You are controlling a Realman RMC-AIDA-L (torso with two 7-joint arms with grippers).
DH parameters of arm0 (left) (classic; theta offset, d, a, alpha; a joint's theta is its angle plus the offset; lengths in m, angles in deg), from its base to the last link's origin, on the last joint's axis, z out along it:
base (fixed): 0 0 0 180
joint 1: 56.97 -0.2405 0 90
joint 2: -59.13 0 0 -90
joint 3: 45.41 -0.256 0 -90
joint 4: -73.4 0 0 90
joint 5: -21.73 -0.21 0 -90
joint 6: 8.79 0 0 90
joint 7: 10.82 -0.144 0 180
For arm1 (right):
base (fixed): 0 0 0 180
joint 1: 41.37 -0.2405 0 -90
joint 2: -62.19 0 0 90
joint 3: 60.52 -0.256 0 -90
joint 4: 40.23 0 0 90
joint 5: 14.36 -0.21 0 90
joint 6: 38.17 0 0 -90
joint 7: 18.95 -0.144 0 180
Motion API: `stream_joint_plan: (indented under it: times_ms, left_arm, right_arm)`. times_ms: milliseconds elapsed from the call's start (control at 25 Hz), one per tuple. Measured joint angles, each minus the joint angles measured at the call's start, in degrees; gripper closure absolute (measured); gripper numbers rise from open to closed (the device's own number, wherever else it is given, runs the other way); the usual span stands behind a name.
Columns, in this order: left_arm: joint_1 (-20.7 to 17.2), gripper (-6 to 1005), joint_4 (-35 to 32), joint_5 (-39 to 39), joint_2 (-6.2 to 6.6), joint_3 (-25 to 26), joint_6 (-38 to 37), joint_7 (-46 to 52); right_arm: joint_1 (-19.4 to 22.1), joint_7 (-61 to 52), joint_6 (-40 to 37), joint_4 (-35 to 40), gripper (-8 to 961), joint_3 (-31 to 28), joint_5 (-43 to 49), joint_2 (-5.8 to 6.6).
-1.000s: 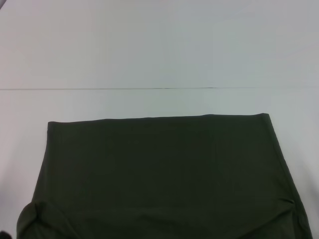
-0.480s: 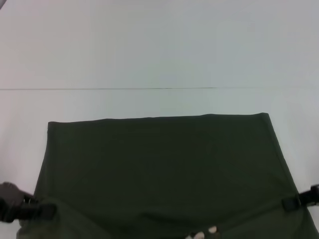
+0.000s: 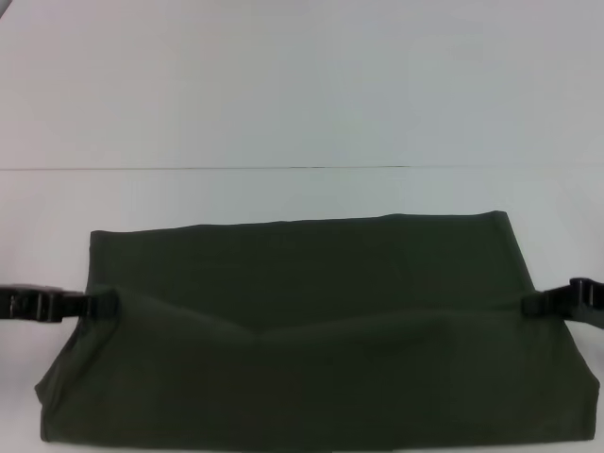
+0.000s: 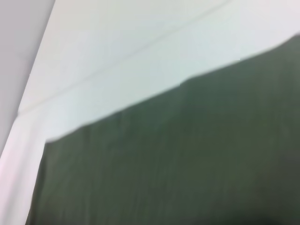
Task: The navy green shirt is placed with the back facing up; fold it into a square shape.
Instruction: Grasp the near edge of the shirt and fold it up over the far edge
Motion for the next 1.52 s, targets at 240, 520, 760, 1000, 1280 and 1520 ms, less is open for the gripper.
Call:
stream_joint_plan:
  times_ms: [240, 520, 760, 1000, 1280, 1520]
  left_arm:
    - [-0.4, 956, 0.2, 3.2, -1.32, 0.0, 6.5, 4.2]
    - [-0.9, 957, -0.4, 7.0, -4.12, 0.1, 12.1, 3.3]
    - [-1.1, 957, -0.2, 9.0, -5.17, -0.1, 16.2, 3.0]
    - [-1.3, 957, 0.0, 10.4, -6.19, -0.3, 19.9, 2.8]
    - [-1.2, 957, -0.3, 10.5, -8.06, -0.6, 25.2, 2.6]
    - [-0.4, 956, -0.3, 10.5, -9.57, -0.7, 30.4, 2.4]
  right_arm:
    - [0.2, 0.3, 8.2, -0.6, 924, 0.2, -4.3, -1.09]
    - [-0.9, 4.0, 15.3, 0.1, 924, 0.7, -6.3, -4.14]
    - [-2.1, 5.0, 18.6, 0.3, 924, 0.9, -8.8, -4.57]
    - [-3.9, 6.2, 20.8, 0.3, 924, 1.3, -13.8, -4.6]
    - [-7.4, 5.7, 28.4, -0.5, 924, 5.6, -14.3, -5.29]
    - [-8.1, 5.7, 33.8, -1.6, 924, 7.7, -14.3, -6.09]
